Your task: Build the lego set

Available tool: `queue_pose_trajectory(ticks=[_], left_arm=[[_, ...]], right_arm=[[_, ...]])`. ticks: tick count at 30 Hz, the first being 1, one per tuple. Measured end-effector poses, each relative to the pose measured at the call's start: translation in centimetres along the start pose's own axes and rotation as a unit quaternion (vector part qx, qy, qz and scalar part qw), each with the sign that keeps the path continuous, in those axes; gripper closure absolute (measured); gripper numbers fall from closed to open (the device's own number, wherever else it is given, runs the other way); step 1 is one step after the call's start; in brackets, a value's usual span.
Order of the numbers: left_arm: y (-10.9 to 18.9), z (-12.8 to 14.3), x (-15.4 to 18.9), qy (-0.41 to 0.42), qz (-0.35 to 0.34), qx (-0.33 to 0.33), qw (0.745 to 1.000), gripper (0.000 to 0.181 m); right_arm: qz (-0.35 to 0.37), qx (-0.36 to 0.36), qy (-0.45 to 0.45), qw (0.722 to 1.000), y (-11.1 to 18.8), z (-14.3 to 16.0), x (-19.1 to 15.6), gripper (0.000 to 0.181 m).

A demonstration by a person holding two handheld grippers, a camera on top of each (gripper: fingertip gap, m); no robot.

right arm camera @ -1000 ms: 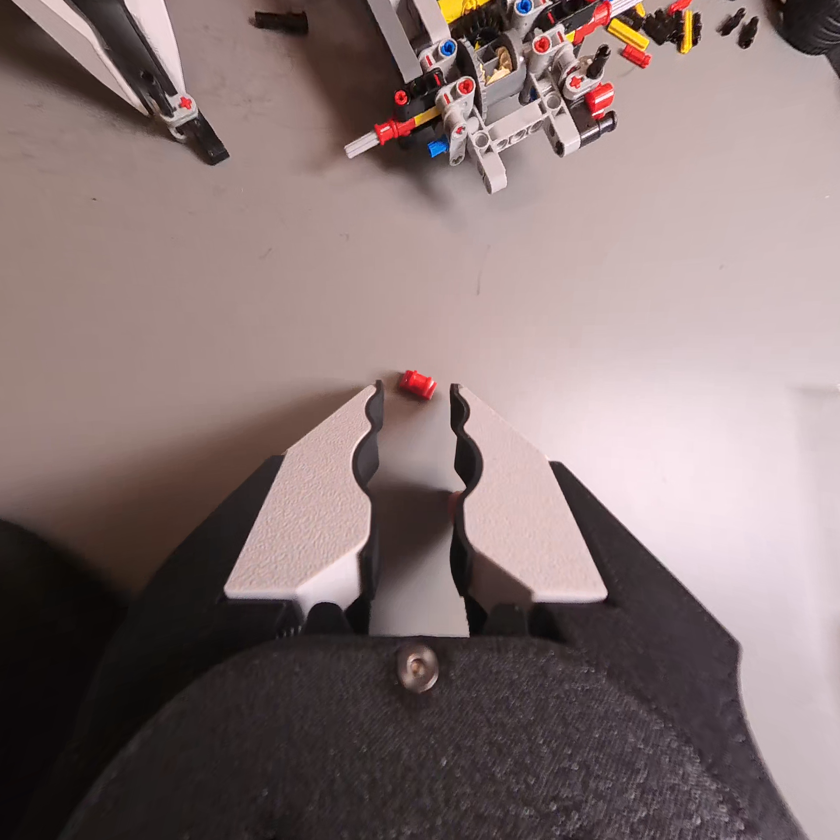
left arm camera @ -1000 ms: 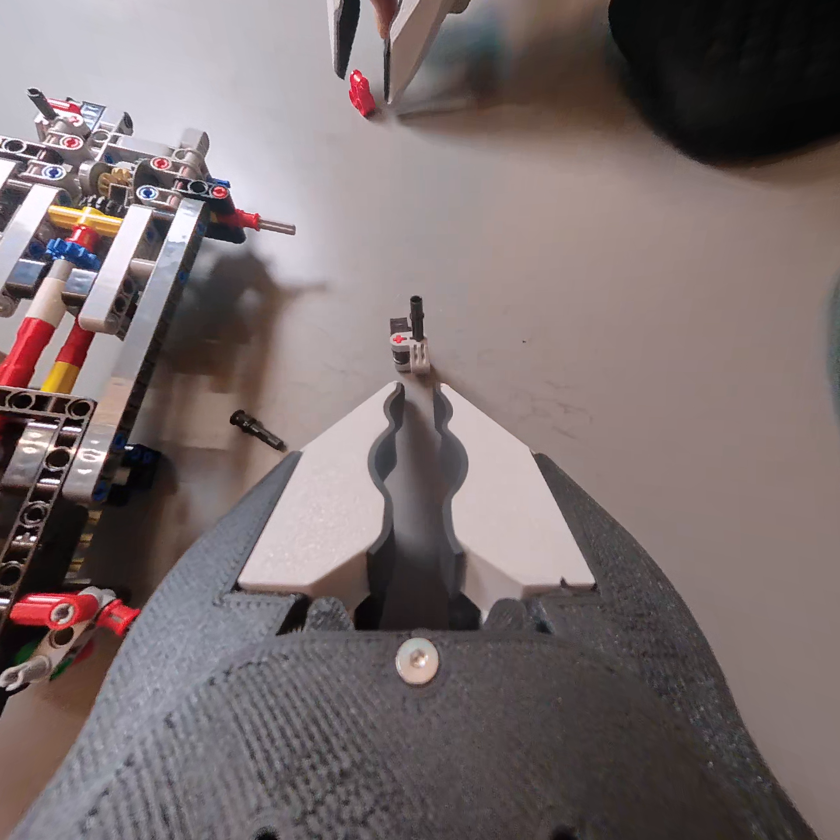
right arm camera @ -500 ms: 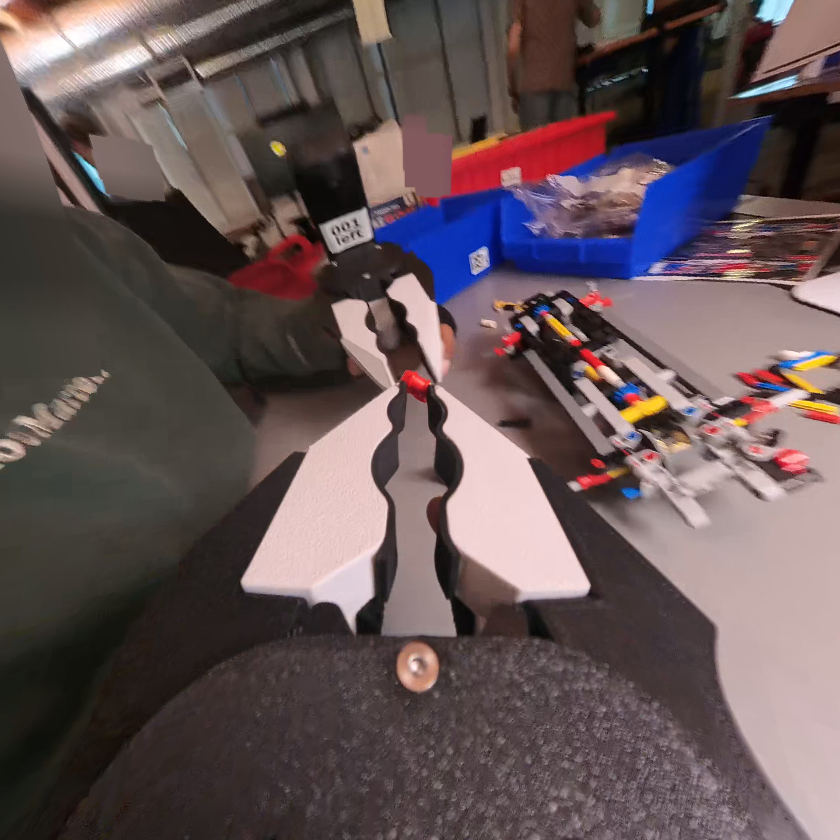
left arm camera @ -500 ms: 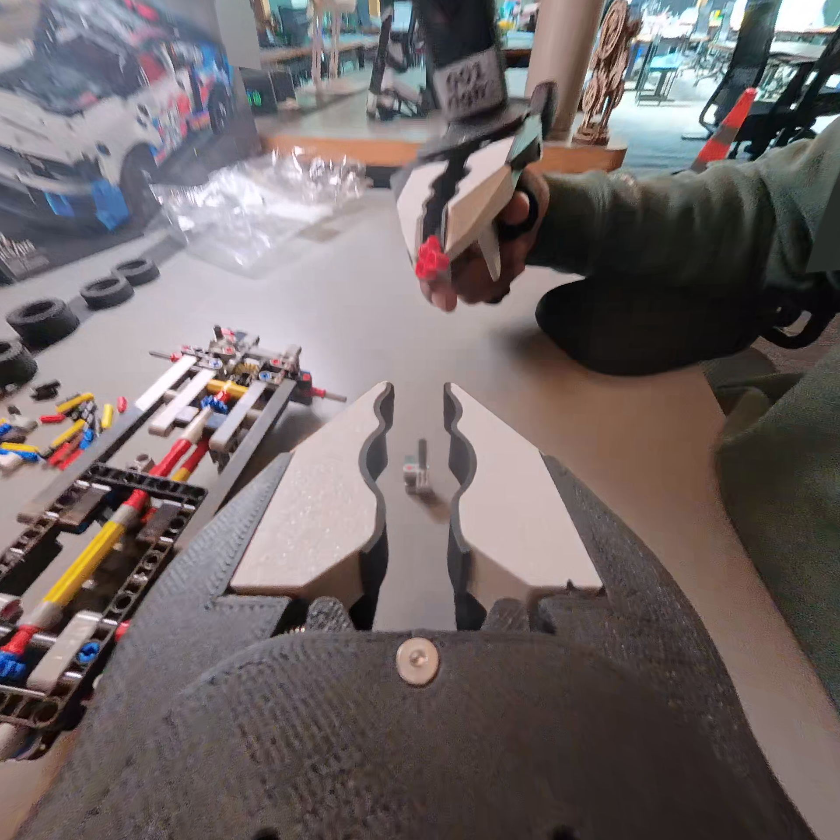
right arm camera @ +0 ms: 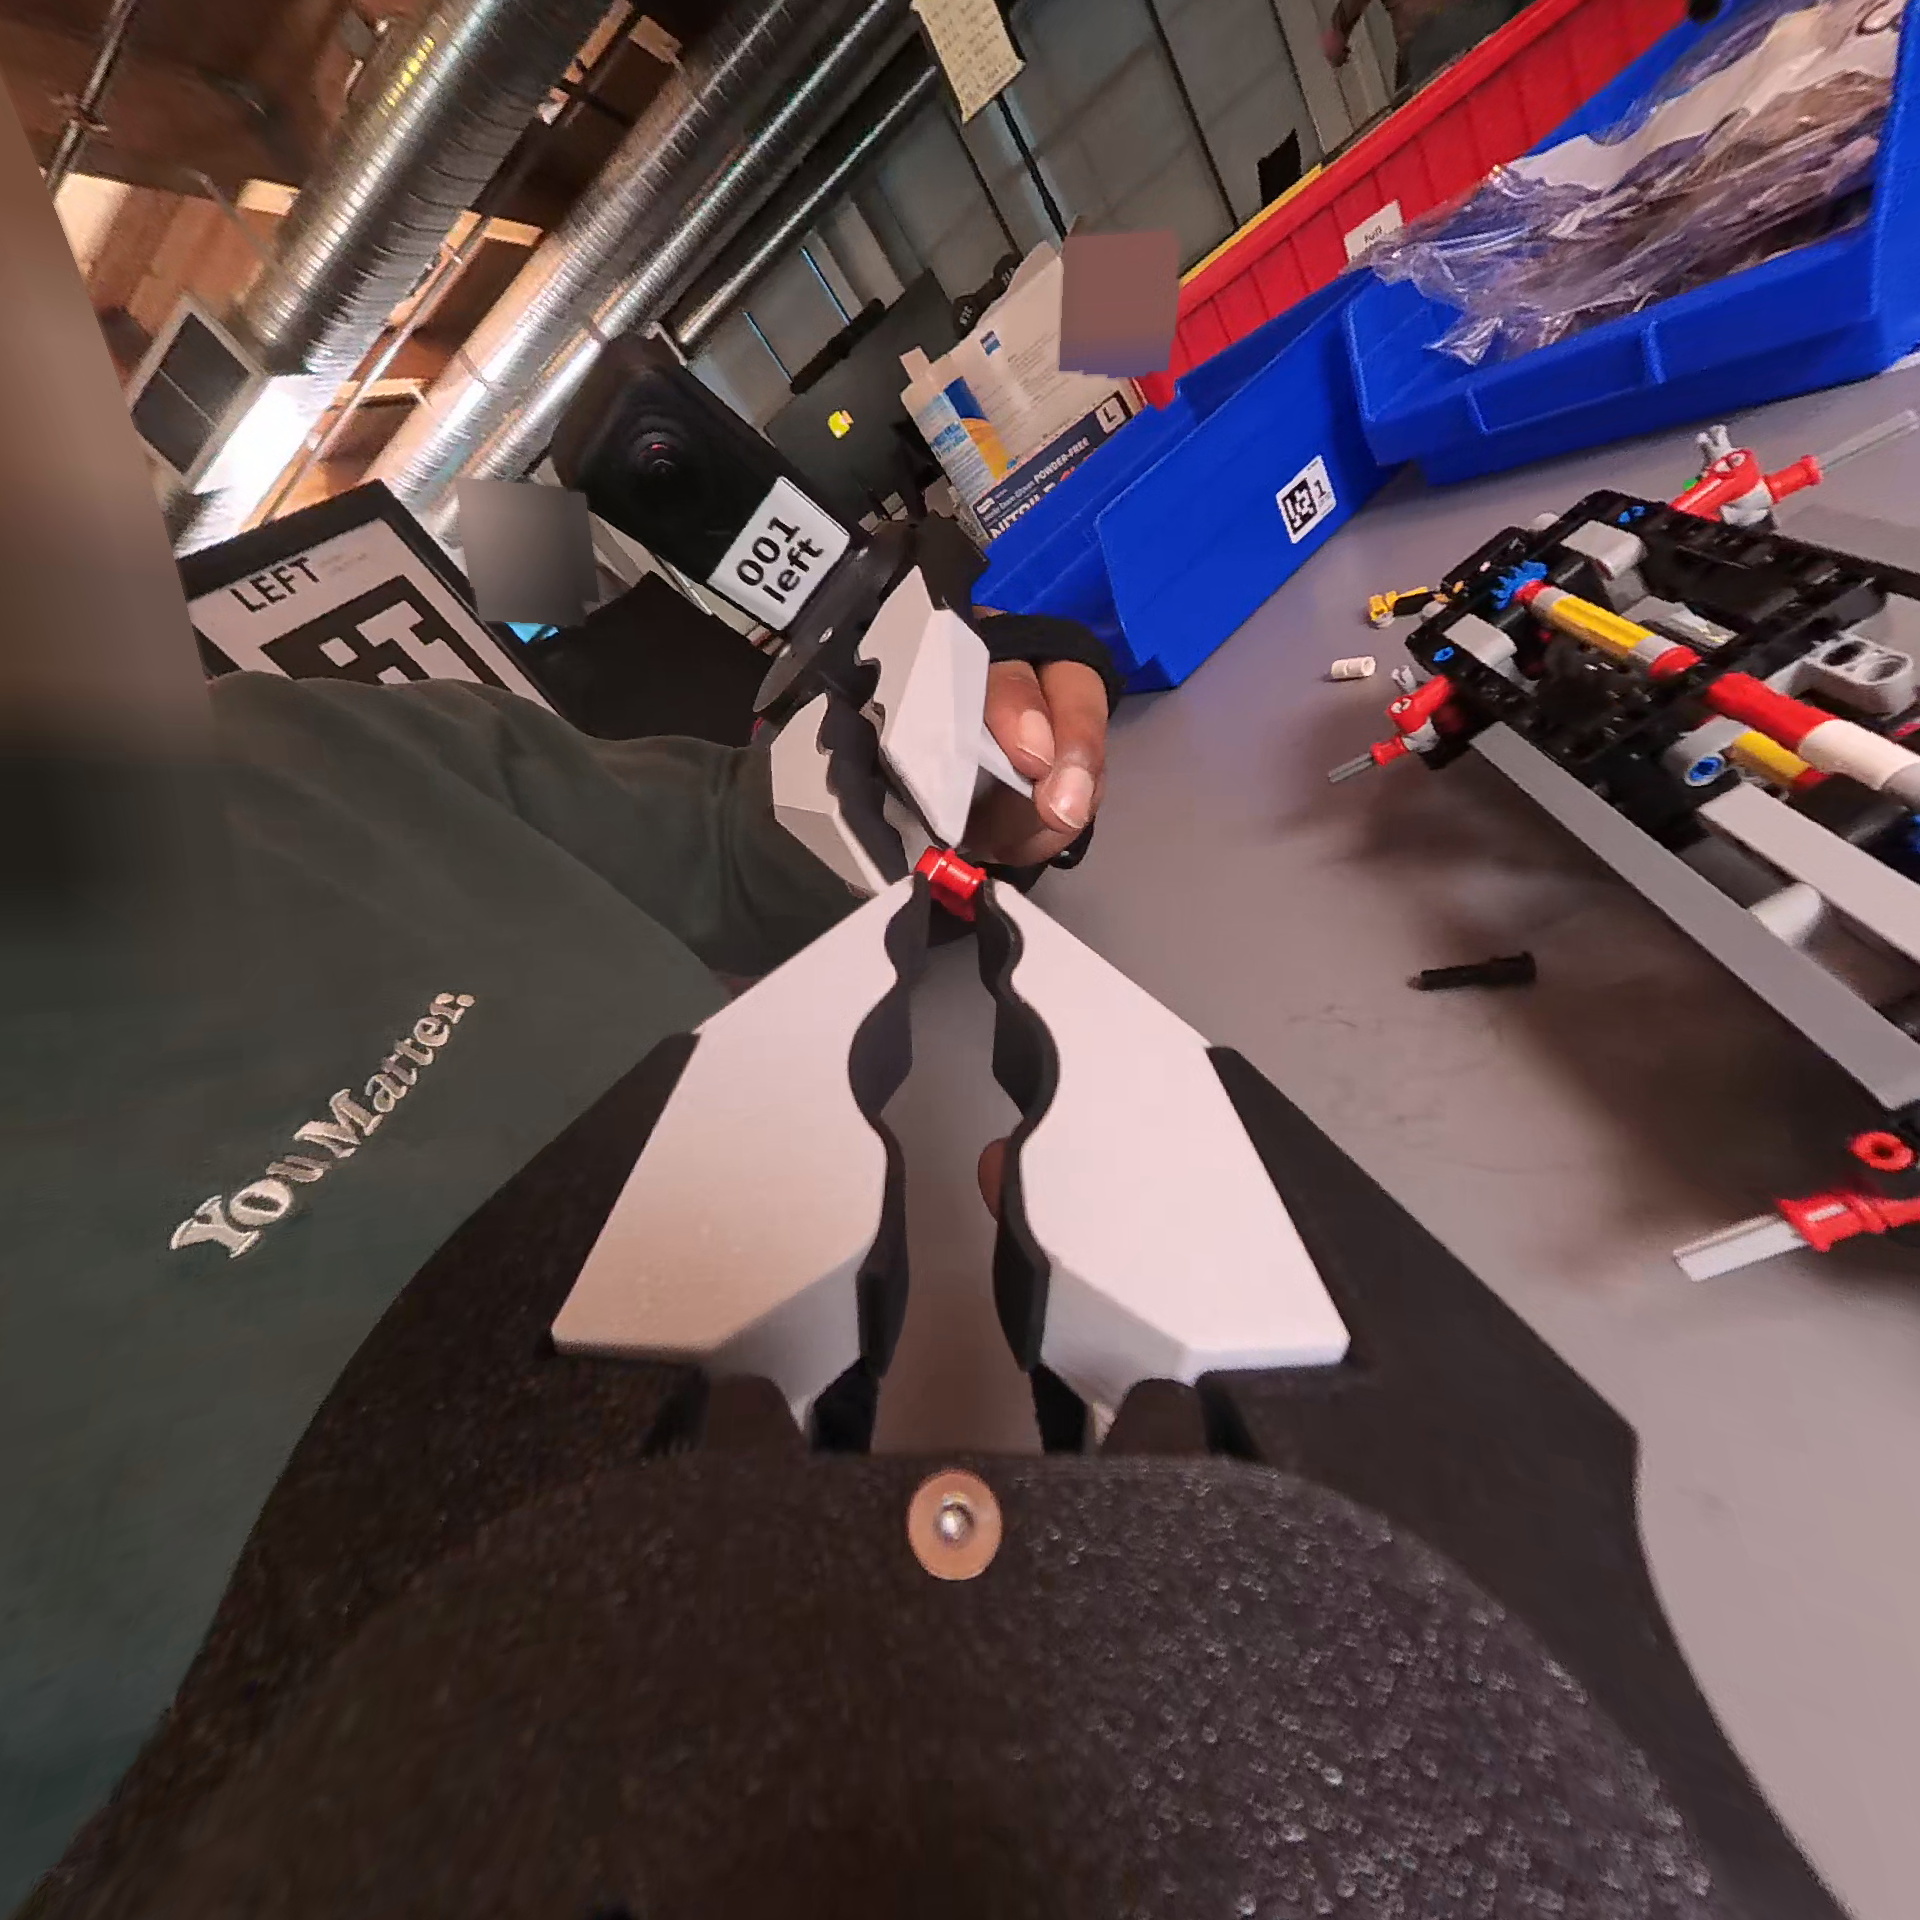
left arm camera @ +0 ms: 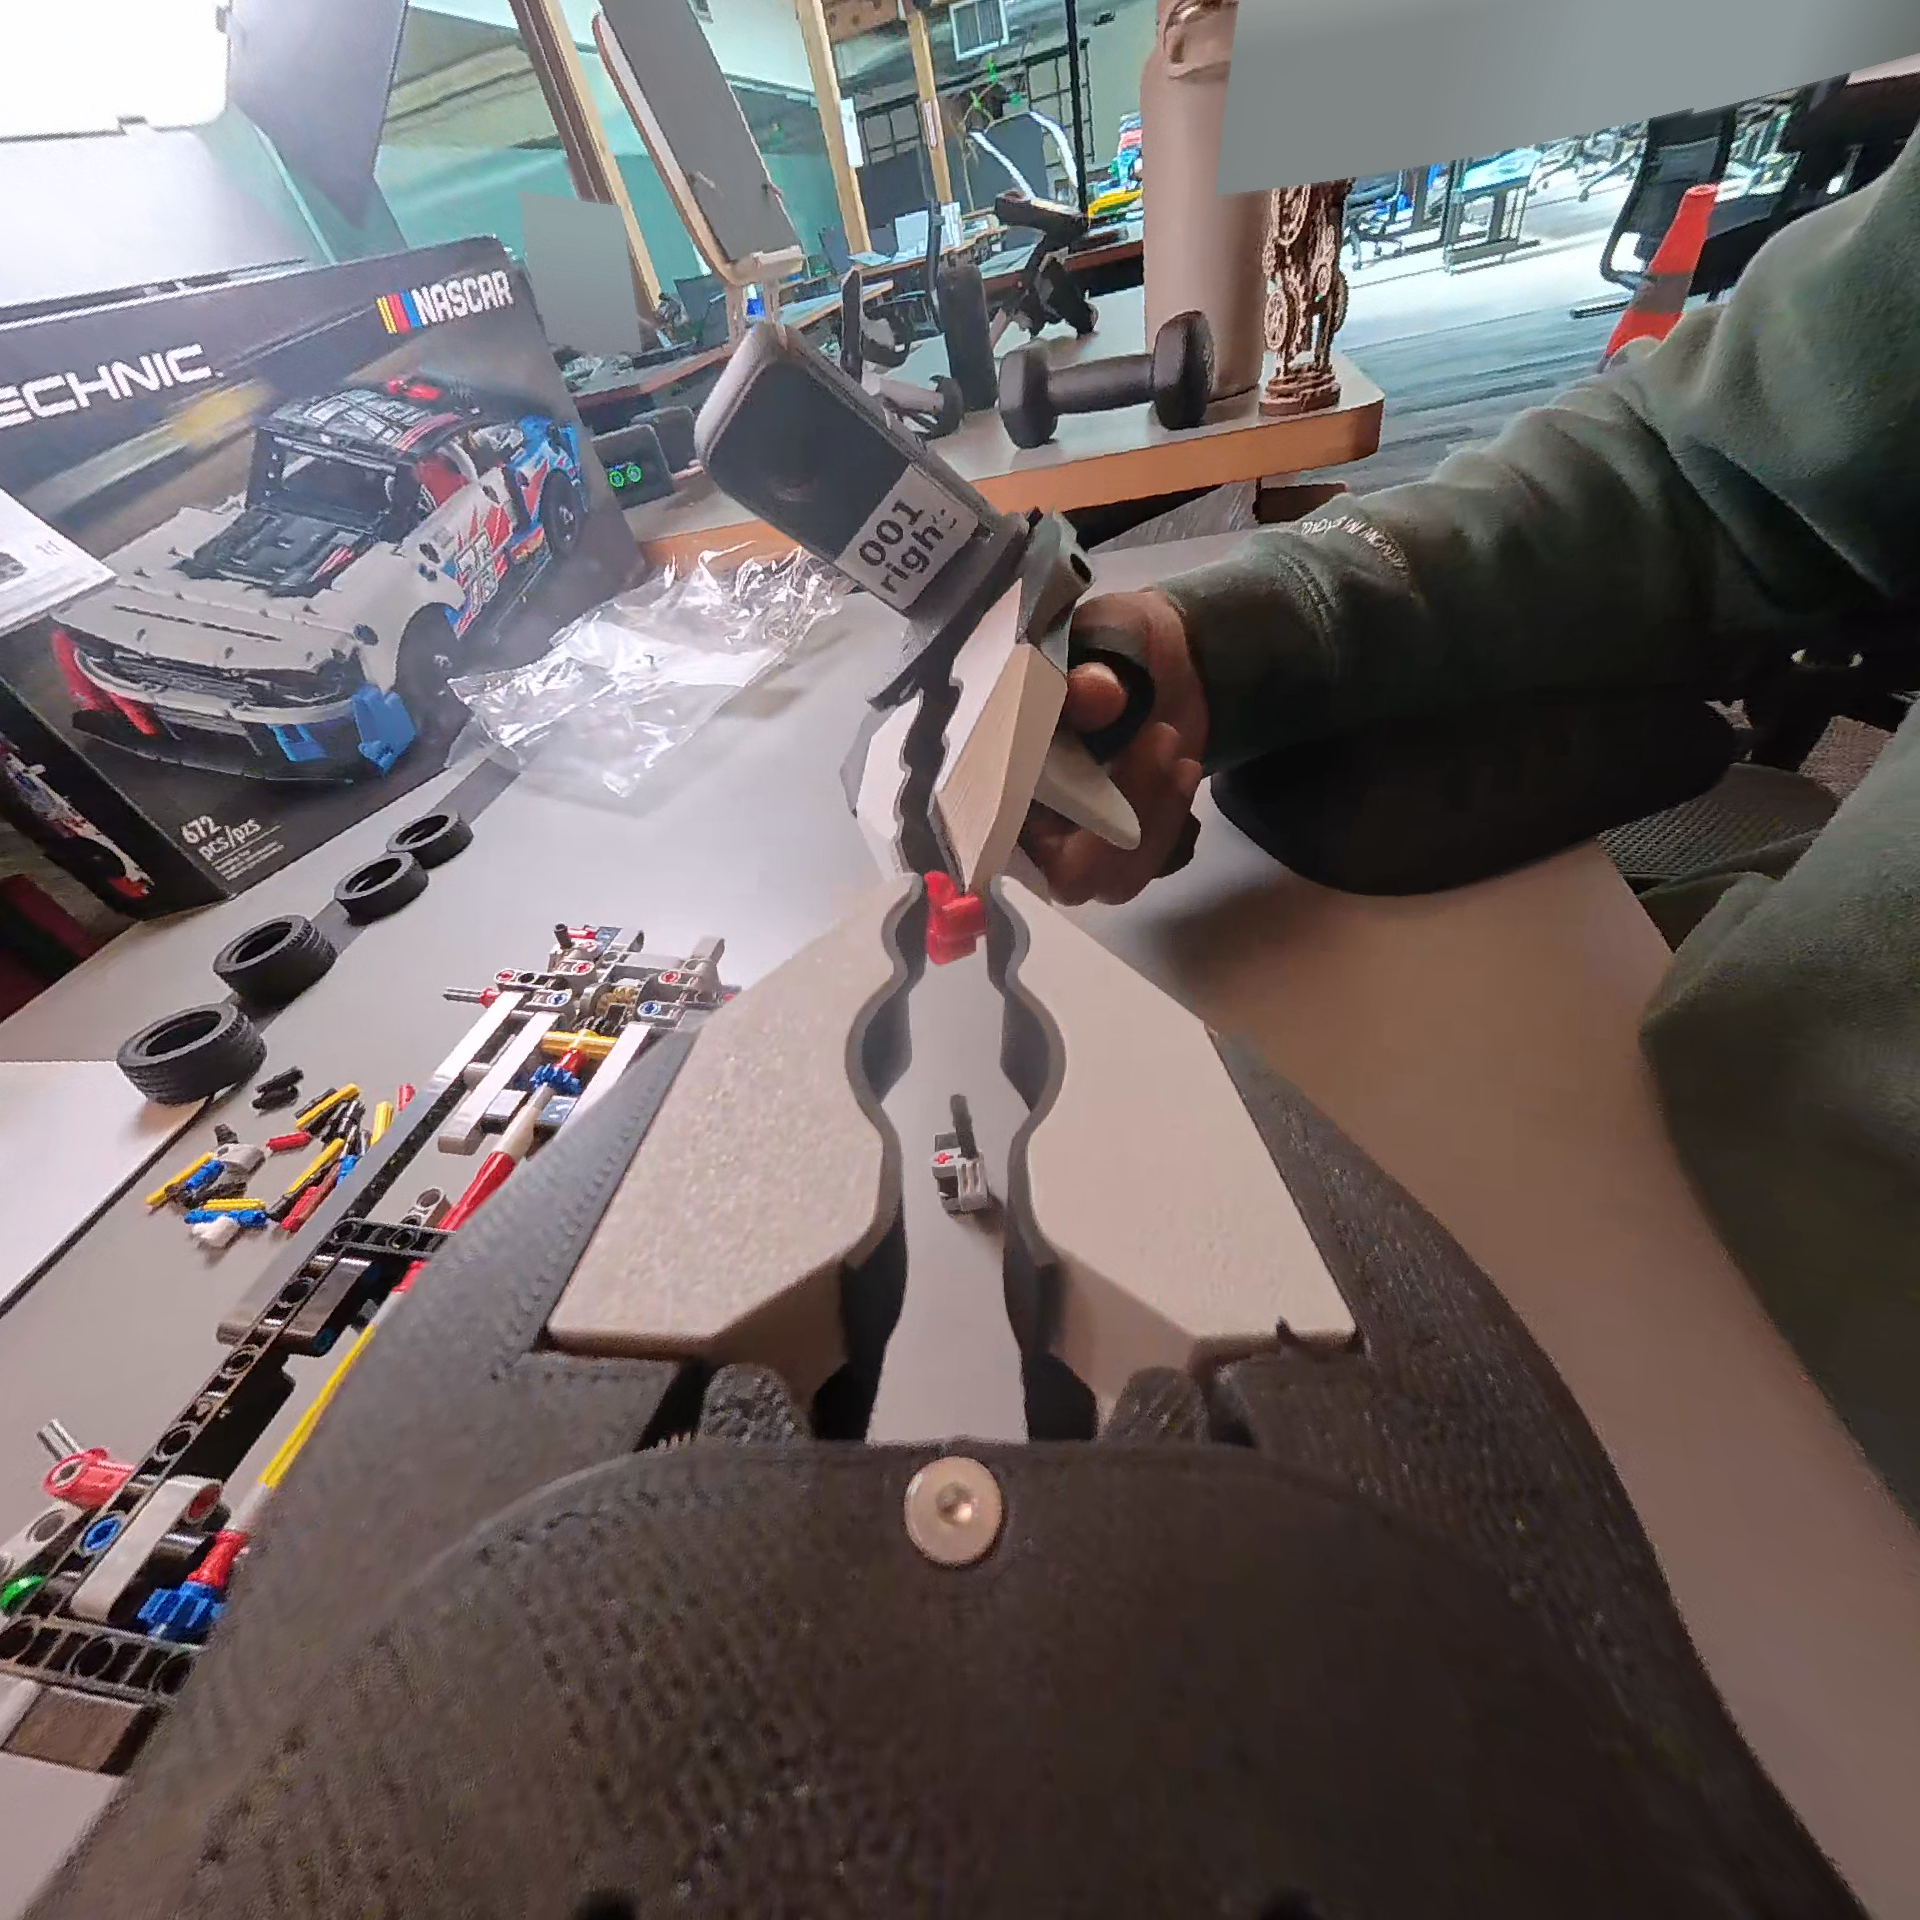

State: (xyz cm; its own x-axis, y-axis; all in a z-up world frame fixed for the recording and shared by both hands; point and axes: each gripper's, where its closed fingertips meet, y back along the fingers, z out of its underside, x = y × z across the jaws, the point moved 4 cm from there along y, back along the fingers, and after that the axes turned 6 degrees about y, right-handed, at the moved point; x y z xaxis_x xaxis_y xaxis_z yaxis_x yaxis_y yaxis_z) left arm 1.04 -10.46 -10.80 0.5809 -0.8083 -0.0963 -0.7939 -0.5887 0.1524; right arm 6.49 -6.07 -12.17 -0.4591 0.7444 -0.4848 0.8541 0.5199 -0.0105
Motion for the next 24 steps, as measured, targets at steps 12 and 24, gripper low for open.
queue_pose_trajectory(ticks=[12,24], left_arm=[[0.4,-0.7,-1.0,0.154,0.042,0.058,0.986,0.175],[0.5,-0.3,-2.8,0.414,0.093,0.177,0.888,0.181]], right_arm=[[0.021,0.032,0.065,0.997,0.2,-0.7,-0.8,0.174],[0.207,0.021,0.279,0.937,-1.0,-1.7,-0.5,0.167]])
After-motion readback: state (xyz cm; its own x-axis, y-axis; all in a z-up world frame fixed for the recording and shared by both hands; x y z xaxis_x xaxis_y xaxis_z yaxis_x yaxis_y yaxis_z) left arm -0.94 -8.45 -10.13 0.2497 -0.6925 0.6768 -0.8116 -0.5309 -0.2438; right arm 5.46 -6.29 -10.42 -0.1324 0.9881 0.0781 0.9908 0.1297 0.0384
